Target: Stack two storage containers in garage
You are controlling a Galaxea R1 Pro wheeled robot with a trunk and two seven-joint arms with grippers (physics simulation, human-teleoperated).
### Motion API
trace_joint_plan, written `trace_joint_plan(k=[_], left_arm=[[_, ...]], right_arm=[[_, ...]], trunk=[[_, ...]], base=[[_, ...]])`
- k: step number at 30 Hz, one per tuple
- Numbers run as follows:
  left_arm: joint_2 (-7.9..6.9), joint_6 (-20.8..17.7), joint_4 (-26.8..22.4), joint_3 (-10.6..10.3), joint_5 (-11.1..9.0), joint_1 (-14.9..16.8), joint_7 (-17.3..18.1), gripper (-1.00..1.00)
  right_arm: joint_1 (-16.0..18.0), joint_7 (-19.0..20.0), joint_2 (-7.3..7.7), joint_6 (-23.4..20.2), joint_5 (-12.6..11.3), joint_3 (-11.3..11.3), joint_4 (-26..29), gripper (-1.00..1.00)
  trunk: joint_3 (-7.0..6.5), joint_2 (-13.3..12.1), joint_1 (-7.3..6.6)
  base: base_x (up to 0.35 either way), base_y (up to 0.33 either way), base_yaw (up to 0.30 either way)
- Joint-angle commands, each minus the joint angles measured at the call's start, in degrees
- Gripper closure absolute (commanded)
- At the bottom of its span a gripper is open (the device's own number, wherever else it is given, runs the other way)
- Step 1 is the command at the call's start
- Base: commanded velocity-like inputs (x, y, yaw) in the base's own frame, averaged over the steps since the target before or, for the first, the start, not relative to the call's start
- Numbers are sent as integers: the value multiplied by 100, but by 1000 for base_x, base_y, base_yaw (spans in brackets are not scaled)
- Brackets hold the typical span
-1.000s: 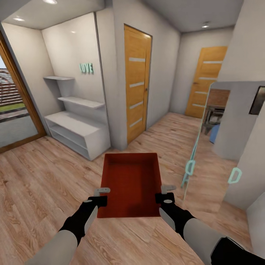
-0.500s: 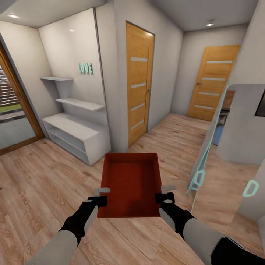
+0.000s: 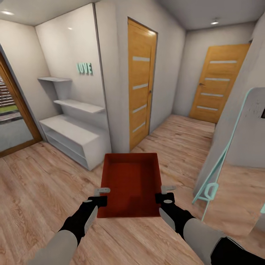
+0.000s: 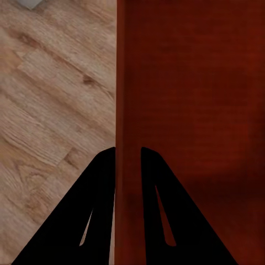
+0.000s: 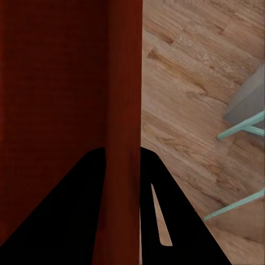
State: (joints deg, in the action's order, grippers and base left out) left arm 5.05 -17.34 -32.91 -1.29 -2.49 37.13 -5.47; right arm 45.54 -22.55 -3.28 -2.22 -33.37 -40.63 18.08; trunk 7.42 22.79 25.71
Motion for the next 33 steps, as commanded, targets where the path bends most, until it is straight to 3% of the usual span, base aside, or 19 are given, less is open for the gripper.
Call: trace_joint_plan(k=[1,12,33], left_arm=[[-4,116,-23,-47,20,5,-68,100],[-4,116,-28,-47,20,5,-68,100],[-3,116,-23,-47,22,5,-68,100]], right_arm=[[7,-65,6,-155,-137,-73,-146,100],[7,-65,9,-156,-141,-73,-153,100],[7,-65,3,-156,-142,-76,-155,100]], trunk=[[12,13,7],[12,13,7],[12,13,7]], base=[[323,79,0],[323,79,-30],[323,79,-242]])
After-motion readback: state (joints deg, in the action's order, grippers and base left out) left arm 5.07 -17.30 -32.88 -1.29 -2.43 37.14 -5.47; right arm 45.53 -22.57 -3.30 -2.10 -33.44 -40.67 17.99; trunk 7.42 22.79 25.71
